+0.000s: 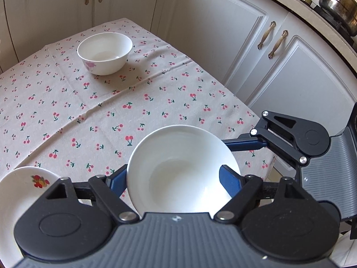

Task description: Organize plates and bowls

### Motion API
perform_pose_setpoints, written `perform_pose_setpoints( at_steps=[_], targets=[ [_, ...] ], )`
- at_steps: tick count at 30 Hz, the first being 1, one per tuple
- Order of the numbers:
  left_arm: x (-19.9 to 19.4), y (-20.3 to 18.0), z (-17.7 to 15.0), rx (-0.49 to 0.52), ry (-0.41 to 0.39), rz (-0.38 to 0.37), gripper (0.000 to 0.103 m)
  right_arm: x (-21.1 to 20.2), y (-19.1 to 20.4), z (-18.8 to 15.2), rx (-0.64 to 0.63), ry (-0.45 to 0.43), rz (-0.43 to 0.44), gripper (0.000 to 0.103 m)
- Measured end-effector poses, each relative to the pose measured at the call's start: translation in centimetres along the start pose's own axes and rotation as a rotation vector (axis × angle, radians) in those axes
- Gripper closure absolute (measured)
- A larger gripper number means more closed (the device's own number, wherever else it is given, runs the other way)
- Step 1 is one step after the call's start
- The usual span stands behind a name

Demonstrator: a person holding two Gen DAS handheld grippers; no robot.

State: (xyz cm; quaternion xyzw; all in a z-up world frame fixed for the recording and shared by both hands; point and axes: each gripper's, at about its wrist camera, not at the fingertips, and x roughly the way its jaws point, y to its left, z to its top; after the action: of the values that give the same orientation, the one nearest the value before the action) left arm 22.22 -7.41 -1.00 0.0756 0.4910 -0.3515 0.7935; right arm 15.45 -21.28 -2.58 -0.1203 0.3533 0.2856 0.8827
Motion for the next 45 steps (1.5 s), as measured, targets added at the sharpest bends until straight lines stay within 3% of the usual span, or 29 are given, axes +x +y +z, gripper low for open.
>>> perform_pose_setpoints(
  at_steps=[39, 45],
  targets=[
    [0.8, 0.0, -0.6, 0.047, 0.010, 0.016, 0.017, 1.0, 0.2, -0.5, -0.020, 0.034, 0.009, 0.009],
    [0.2, 0.0, -0.4, 0.057, -0.013, 0.019, 0.017, 0.4, 0.1, -0.3, -0.029, 0.002, 0.001, 0.001]
  ],
)
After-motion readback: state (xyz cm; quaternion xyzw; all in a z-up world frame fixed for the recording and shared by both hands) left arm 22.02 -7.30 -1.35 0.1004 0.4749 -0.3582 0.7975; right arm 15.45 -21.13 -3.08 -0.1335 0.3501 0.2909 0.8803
